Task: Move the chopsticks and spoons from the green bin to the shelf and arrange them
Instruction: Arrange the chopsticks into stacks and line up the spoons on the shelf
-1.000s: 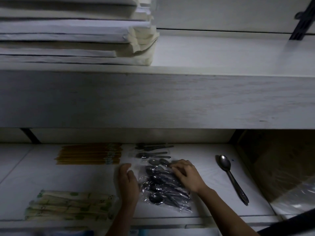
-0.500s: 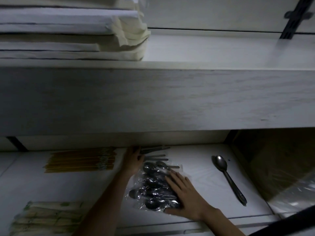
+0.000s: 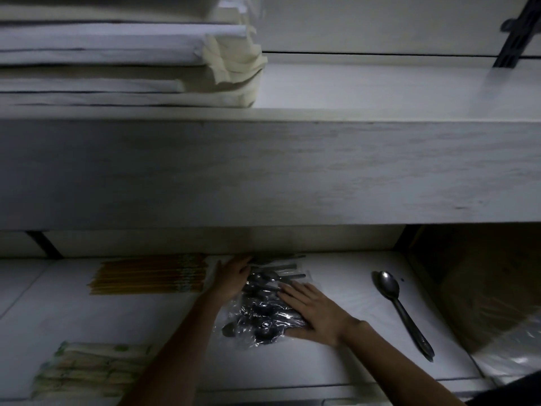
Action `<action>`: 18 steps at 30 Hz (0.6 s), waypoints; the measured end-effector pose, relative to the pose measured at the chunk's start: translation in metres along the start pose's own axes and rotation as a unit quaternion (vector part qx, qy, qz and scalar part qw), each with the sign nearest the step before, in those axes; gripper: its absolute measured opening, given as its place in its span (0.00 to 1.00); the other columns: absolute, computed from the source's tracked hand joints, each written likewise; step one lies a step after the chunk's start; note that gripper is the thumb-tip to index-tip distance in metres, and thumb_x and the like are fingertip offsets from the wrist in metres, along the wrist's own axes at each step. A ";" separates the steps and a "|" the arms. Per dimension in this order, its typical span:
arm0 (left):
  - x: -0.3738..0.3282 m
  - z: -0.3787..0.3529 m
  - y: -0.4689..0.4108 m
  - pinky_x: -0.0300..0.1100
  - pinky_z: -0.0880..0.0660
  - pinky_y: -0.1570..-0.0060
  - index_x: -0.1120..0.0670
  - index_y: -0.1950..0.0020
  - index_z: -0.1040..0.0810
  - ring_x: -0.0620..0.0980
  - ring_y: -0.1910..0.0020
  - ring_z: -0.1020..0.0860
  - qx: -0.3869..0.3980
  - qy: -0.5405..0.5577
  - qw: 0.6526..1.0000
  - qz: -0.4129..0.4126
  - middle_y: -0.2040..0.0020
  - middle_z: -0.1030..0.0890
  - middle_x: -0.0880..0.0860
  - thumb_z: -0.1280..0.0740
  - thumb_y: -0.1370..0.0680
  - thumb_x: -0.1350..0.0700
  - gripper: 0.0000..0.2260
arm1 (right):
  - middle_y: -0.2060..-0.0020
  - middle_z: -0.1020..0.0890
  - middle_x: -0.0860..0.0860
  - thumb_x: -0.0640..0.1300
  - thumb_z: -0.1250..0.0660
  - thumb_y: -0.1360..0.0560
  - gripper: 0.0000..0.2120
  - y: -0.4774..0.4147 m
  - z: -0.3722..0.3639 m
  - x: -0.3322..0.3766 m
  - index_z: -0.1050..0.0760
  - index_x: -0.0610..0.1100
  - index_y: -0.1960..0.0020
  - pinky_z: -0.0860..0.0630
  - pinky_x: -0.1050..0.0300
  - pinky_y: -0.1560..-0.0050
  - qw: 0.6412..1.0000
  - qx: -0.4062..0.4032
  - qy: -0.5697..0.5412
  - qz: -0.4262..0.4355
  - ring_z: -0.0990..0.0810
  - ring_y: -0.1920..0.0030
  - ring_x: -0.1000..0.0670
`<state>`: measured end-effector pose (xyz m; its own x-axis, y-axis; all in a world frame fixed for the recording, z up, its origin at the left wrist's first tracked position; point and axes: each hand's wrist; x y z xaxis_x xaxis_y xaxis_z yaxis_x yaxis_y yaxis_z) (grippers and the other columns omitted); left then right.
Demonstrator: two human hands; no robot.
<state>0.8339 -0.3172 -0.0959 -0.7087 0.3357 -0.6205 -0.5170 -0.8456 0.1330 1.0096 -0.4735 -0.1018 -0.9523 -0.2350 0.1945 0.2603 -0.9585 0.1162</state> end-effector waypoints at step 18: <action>-0.008 -0.058 0.094 0.56 0.29 0.36 0.58 0.25 0.43 0.60 0.33 0.31 -0.192 0.214 0.949 0.130 0.26 0.38 0.61 0.42 0.20 0.57 0.24 | 0.25 0.43 0.46 0.43 0.47 0.19 0.24 -0.002 -0.025 0.056 0.47 0.40 0.25 0.51 0.58 0.26 0.790 -0.279 -0.439 -0.325 0.46 0.24 0.49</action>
<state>0.8189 -0.4233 -0.1231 -0.4858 -0.0340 -0.8734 -0.0803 -0.9933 0.0833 0.9518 -0.4892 -0.1151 -0.3141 0.3038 0.8995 -0.5824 -0.8099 0.0702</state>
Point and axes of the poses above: each hand's wrist, its own y-axis away from the middle knuckle, its own z-axis out of the back of the hand, x = y × z
